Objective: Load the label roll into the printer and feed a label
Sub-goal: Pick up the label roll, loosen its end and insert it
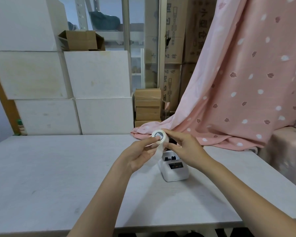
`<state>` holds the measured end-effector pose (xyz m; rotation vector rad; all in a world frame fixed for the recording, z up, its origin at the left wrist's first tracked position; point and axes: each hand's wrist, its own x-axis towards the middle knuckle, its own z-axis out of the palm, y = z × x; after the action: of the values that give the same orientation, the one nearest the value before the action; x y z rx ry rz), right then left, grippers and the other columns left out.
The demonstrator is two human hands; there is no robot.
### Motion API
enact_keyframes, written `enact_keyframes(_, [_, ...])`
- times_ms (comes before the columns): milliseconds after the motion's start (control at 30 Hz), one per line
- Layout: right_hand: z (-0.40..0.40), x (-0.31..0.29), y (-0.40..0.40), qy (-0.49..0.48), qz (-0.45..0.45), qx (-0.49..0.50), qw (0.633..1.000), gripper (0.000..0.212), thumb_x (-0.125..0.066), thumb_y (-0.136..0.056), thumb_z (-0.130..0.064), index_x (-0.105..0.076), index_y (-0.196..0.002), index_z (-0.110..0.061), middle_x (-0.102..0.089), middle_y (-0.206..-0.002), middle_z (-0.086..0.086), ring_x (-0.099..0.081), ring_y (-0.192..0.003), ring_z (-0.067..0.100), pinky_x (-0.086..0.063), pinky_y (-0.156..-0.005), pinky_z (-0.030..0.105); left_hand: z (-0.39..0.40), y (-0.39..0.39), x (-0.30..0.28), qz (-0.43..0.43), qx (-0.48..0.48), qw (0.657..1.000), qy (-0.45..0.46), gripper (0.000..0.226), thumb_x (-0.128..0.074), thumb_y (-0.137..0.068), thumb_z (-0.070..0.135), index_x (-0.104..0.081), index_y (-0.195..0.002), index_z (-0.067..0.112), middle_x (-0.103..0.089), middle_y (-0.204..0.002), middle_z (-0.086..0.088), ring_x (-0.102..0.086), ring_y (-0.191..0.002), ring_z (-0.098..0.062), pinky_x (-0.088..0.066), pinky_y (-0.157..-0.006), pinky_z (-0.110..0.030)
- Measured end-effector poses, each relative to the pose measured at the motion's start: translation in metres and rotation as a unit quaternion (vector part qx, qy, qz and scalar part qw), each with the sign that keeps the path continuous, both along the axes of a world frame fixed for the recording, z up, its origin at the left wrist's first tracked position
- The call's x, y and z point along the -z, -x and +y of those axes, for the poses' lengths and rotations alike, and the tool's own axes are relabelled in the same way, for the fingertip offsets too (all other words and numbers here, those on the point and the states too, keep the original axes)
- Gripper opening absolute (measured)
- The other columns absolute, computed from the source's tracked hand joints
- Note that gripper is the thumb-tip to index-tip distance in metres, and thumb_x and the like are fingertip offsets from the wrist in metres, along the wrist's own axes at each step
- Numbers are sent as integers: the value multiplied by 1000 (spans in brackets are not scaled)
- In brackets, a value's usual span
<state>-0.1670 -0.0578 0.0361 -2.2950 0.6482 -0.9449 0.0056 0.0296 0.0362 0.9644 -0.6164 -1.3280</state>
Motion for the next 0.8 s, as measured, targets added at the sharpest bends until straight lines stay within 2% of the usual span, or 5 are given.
enact_keyframes(133, [1,-4,-1,1,-1,-3,1000,49,-71,-95,-16,-66,-139,-36,-74,-124,-21,-65,-118,-4,-46,-102,14,0,-3,0,-53,4,998,-13,39,-80,-83,18,-72,-120,9,-74,-119,-6,-65,-117,-16,-35,-117,-34])
enact_keyframes(300, [5,-5,-2,70,33,2,997,49,-78,-86,-10,-70,-132,-24,-68,-93,-27,-60,-82,-15,-41,-75,4,3,-2,-2,-68,41,997,-12,41,-74,-86,13,-66,-124,1,-71,-120,-21,-69,-108,-31,-55,-99,-40])
enact_keyframes(400, [6,-9,-2,55,37,-14,998,47,-80,-84,-14,-72,-129,-24,-71,-97,-21,-63,-85,-8,-43,-76,8,6,-3,1,-18,55,998,-13,37,-70,-90,9,-63,-125,0,-67,-127,-24,-61,-125,-38,-49,-107,-49])
enact_keyframes(733, [6,-14,5,46,59,-57,996,39,-72,-83,-10,-73,-120,-23,-73,-93,0,-63,-85,23,-52,-76,30,2,-15,-8,-115,39,992,-35,40,-80,-74,15,-70,-112,5,-73,-111,-17,-70,-104,-31,-50,-105,-50])
enact_keyframes(800, [6,-13,5,39,59,-55,996,41,-72,-83,-10,-73,-122,-24,-74,-93,-3,-62,-80,13,-51,-73,24,1,-15,-9,-132,43,989,-47,46,-82,-69,18,-70,-112,7,-74,-104,-16,-69,-101,-29,-49,-106,-49])
